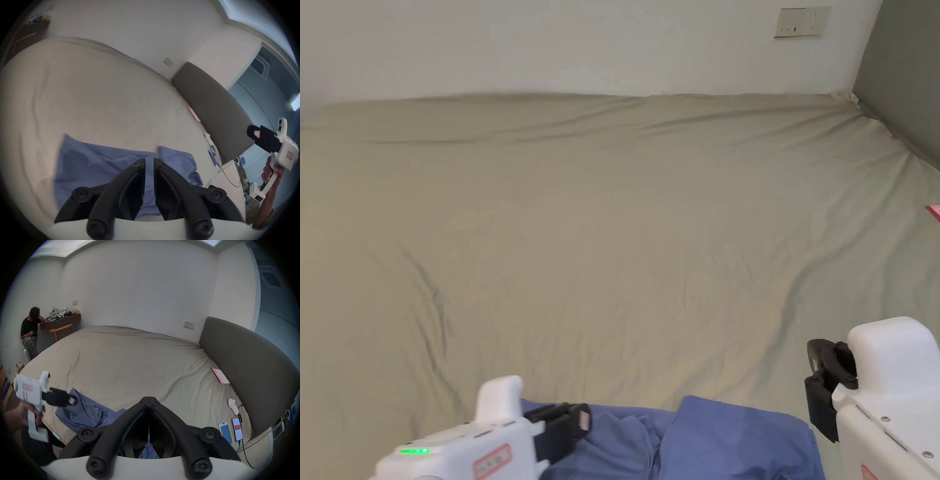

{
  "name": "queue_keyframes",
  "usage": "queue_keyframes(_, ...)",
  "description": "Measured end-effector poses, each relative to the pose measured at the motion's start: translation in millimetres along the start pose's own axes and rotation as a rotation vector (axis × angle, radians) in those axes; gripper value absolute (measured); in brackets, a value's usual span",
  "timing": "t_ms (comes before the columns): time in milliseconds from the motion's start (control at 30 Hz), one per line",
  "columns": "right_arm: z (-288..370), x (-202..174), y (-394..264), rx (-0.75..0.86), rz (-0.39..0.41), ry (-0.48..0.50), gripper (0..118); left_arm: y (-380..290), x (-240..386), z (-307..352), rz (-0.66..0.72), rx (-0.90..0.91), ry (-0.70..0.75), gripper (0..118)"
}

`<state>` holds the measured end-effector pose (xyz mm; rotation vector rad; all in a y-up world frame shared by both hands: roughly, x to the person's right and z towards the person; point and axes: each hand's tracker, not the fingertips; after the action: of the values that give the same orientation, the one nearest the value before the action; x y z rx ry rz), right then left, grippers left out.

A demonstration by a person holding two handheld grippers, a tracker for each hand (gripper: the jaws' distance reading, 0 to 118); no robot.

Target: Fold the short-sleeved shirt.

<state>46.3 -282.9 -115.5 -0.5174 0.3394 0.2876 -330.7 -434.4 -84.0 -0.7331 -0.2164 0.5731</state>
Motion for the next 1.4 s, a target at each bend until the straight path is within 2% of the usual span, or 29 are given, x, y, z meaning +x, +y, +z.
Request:
queue_keyframes(100,-3,-3,0,-0.006,0.007,0.005,3,10,-30,23,0.043,0.015,0.059,14)
queue_keyframes(167,-5,-6,-1,-0.011,0.012,0.007,3,13,-50,31,0.076,0.011,0.056,55)
queue_keyframes(200,-5,-7,-1,-0.014,0.014,0.009,3,15,-63,35,0.106,-0.003,0.033,55)
queue_keyframes(233,-6,-8,-1,-0.016,0.015,0.011,3,15,-73,33,0.139,-0.037,-0.004,64)
queue_keyframes(333,-7,-11,0,-0.018,0.023,0.016,3,7,-108,19,0.283,-0.107,-0.124,114)
queue_keyframes(367,-7,-12,1,-0.019,0.026,0.018,3,3,-115,15,0.332,-0.118,-0.152,117)
queue_keyframes(433,-7,-13,2,-0.019,0.031,0.02,3,-5,-130,1,0.404,-0.141,-0.185,117)
queue_keyframes(533,-8,-15,4,-0.023,0.048,0.023,3,-15,-156,-20,0.485,-0.145,-0.152,117)
queue_keyframes(567,-9,-17,4,-0.026,0.063,0.018,3,-17,-157,-24,0.506,-0.128,-0.213,117)
queue_keyframes(600,-10,-18,5,-0.027,0.074,0.018,3,-10,-111,-12,0.516,-0.112,-0.291,117)
queue_keyframes(667,-11,-21,6,-0.027,0.077,0.022,3,-13,-97,-28,0.582,-0.234,-0.363,117)
queue_keyframes(700,-13,-22,6,-0.028,0.074,0.032,3,-16,-88,-36,0.568,-0.263,-0.374,116)
queue_keyframes(733,-14,-23,6,-0.028,0.072,0.038,3,-23,-85,-48,0.514,-0.265,-0.382,109)
queue_keyframes(767,-15,-25,6,-0.028,0.071,0.043,3,-23,-75,-52,0.463,-0.3,-0.355,83)
queue_keyframes(800,-16,-26,7,-0.029,0.071,0.045,3,-23,-66,-56,0.422,-0.331,-0.29,39)
queue_keyframes(833,-17,-28,7,-0.03,0.071,0.049,3,-25,-55,-59,0.33,-0.346,-0.135,15)
queue_keyframes(867,-18,-29,7,-0.031,0.069,0.054,3,0,-104,-49,0.241,-0.371,-0.041,15)
queue_keyframes(900,-17,-30,7,-0.032,0.066,0.06,3,3,-105,-45,0.237,-0.337,-0.11,15)
queue_keyframes(933,-17,-30,7,-0.033,0.065,0.064,3,7,-103,-40,0.253,-0.315,-0.115,15)
queue_keyframes(1000,-16,-30,7,-0.031,0.068,0.063,3,5,-76,-33,0.125,-0.293,0.003,15)
queue_keyframes(1067,-15,-30,7,-0.031,0.069,0.062,3,9,-72,-23,0.051,-0.277,0.052,15)
queue_keyframes(1233,-13,-29,10,-0.026,0.076,0.054,3,13,-89,3,0.141,-0.204,0.039,15)
queue_keyframes(1267,-13,-29,11,-0.025,0.077,0.053,3,14,-69,13,0.141,-0.19,0.045,15)
queue_keyframes(1400,-12,-32,14,-0.02,0.083,0.056,3,26,-68,44,0.067,-0.126,0.119,15)
